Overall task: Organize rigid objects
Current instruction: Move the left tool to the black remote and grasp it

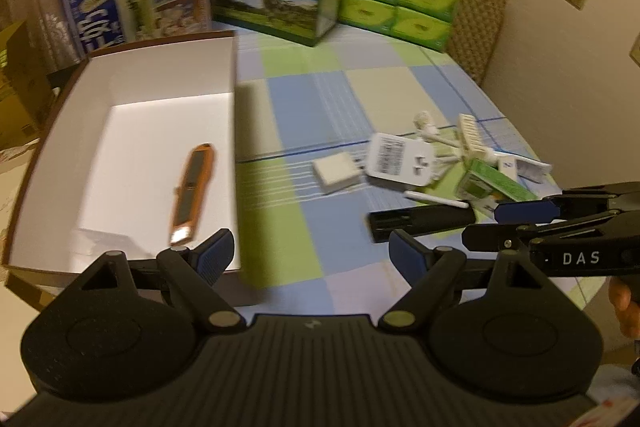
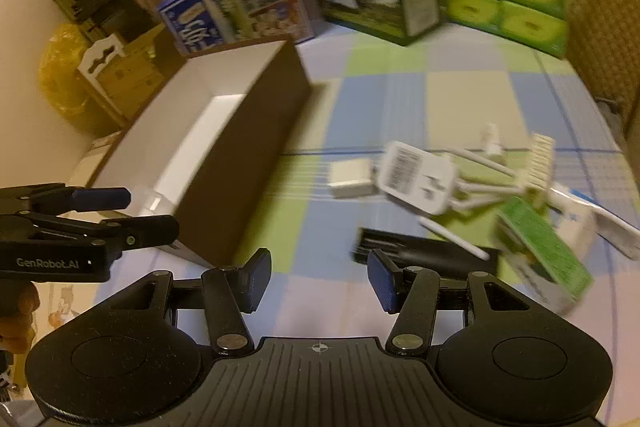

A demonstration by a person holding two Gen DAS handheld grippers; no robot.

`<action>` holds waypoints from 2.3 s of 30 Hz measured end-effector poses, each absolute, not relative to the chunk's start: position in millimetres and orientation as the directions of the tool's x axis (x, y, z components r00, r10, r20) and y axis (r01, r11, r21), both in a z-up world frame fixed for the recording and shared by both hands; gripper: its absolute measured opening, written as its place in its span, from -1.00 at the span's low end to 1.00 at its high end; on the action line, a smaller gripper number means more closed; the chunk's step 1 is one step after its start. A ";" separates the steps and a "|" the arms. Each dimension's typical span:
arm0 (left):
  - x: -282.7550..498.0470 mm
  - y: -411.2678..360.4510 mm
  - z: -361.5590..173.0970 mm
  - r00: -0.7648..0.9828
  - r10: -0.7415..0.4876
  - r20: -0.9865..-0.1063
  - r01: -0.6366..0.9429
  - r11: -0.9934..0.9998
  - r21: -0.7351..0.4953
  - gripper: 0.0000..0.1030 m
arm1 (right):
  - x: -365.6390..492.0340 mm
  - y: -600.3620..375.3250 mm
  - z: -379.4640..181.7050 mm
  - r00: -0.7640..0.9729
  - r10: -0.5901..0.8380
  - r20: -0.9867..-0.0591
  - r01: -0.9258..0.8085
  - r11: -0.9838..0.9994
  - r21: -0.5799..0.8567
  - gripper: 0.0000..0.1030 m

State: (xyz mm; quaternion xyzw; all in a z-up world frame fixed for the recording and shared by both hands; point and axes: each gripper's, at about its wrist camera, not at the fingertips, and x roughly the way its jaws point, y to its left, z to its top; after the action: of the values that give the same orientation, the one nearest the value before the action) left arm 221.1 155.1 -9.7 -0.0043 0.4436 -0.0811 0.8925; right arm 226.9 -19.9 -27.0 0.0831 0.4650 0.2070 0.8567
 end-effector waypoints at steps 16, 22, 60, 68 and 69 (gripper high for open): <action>234.8 73.1 -43.7 0.565 -0.211 -0.798 0.267 0.961 -0.066 0.58 | 209.9 -128.6 -50.5 0.540 0.283 -0.793 -0.085 0.955 0.283 -0.02; 248.6 53.0 -69.4 0.562 -0.234 -0.793 0.343 0.939 -0.034 0.58 | 208.9 -154.3 -65.3 0.541 0.229 -0.809 -0.037 0.968 0.249 -0.02; 280.8 26.0 -157.8 0.310 -0.312 -0.898 0.599 0.798 -0.070 -0.23 | 208.8 -223.4 -105.3 0.462 0.127 -0.878 0.216 0.944 0.250 -0.02; 302.4 16.6 -155.1 0.335 -0.303 -0.892 0.476 0.872 -0.117 -0.20 | 209.0 -218.1 -106.4 0.461 0.135 -0.877 0.197 0.948 0.249 -0.02; 305.4 13.6 -156.0 0.337 -0.298 -0.893 0.476 0.872 -0.112 -0.20 | 208.0 -217.8 -106.3 0.461 0.136 -0.877 0.196 0.948 0.250 -0.02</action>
State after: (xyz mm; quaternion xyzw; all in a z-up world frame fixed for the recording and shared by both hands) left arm 305.4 13.6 -156.0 0.0847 0.5241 -0.2379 0.8134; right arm 208.0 -217.8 -106.3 0.1600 0.5189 -0.0180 0.8395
